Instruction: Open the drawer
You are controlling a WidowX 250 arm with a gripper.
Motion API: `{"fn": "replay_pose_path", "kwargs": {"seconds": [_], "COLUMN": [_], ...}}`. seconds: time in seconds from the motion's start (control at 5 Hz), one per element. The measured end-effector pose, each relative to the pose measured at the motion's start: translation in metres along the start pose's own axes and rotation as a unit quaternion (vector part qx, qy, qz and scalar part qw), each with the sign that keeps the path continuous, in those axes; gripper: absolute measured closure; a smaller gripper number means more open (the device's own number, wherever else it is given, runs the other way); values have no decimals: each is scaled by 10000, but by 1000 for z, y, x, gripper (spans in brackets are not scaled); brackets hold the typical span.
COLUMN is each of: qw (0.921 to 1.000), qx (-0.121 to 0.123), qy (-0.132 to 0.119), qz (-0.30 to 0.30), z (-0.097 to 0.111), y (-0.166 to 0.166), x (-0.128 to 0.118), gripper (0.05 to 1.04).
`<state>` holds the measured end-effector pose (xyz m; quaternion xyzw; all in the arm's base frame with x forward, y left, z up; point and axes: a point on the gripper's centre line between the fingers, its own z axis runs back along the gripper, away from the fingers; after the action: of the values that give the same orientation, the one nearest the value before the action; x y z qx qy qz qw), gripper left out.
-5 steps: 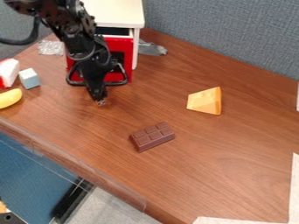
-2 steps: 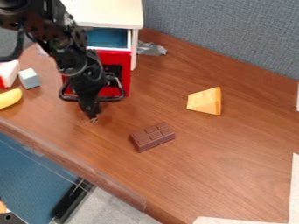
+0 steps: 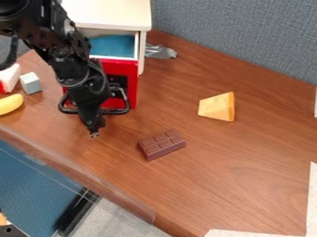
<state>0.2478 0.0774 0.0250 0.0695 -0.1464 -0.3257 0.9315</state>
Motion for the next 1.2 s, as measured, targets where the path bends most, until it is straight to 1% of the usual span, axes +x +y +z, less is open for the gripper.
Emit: {"fn": "replay_pose_path", "kwargs": {"seconds": [0.2,0.4,0.6,0.8,1.2], "qw": [9998,9985,9974,9972,9962], "qx": [39,135,159,146,-10], "qy": [202,487,630,658,713], "qz": [76,227,314,334,494], "z": [3,4,5,6,6], "y": [-8,-14,-16,-16,-20], "x": [0,0,1,1,-2], "gripper": [846,846,846,846,846]}}
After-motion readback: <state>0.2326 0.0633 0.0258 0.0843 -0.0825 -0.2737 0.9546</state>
